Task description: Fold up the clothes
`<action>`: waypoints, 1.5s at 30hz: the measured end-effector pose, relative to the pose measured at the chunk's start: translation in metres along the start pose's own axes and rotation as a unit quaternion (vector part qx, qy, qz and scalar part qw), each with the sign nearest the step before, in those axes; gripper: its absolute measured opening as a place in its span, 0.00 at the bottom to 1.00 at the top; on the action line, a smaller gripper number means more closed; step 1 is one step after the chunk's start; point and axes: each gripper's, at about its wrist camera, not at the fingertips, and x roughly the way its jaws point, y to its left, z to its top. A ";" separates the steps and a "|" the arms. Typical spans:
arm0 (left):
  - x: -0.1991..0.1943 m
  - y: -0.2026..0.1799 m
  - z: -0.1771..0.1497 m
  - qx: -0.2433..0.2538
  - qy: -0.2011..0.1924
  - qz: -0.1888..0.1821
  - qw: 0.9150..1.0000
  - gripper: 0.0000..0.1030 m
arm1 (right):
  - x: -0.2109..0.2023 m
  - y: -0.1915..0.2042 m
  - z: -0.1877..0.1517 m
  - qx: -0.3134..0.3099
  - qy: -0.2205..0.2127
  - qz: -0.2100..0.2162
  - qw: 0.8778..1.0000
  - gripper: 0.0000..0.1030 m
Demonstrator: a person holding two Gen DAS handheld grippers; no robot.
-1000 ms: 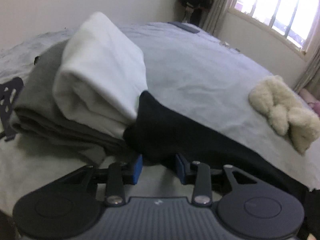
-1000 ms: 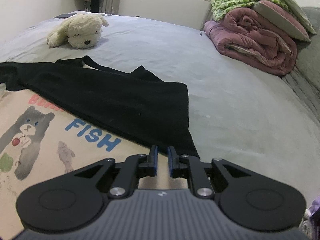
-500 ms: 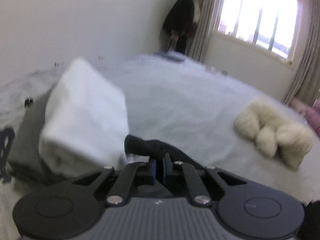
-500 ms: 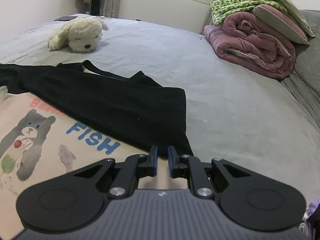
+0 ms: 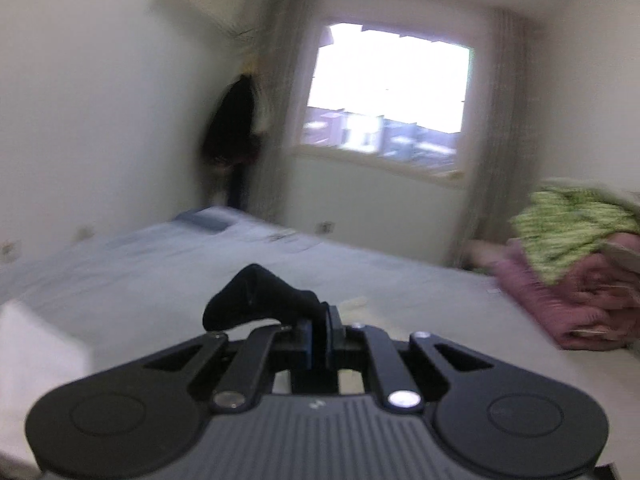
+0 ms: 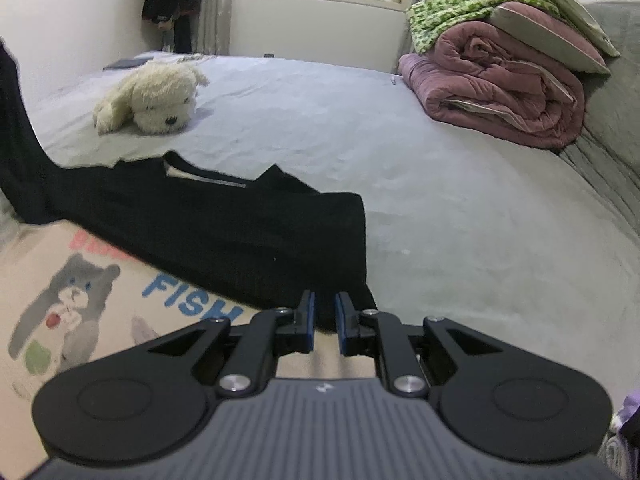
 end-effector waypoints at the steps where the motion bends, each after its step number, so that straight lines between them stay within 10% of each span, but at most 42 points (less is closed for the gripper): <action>1: -0.001 -0.019 0.003 0.007 -0.006 -0.020 1.000 0.06 | -0.002 -0.002 0.001 0.007 -0.002 0.001 1.000 0.15; 13: 0.006 -0.219 -0.048 0.034 0.018 -0.195 0.980 0.06 | -0.024 -0.049 0.013 0.140 -0.019 0.027 0.990 0.15; 33: 0.019 -0.330 -0.215 0.161 0.139 -0.235 0.948 0.06 | -0.035 -0.119 0.004 0.291 -0.009 0.030 0.956 0.16; 45: -0.017 -0.341 -0.245 0.268 0.175 -0.341 0.884 0.24 | -0.026 -0.119 0.002 0.289 0.005 0.031 0.957 0.16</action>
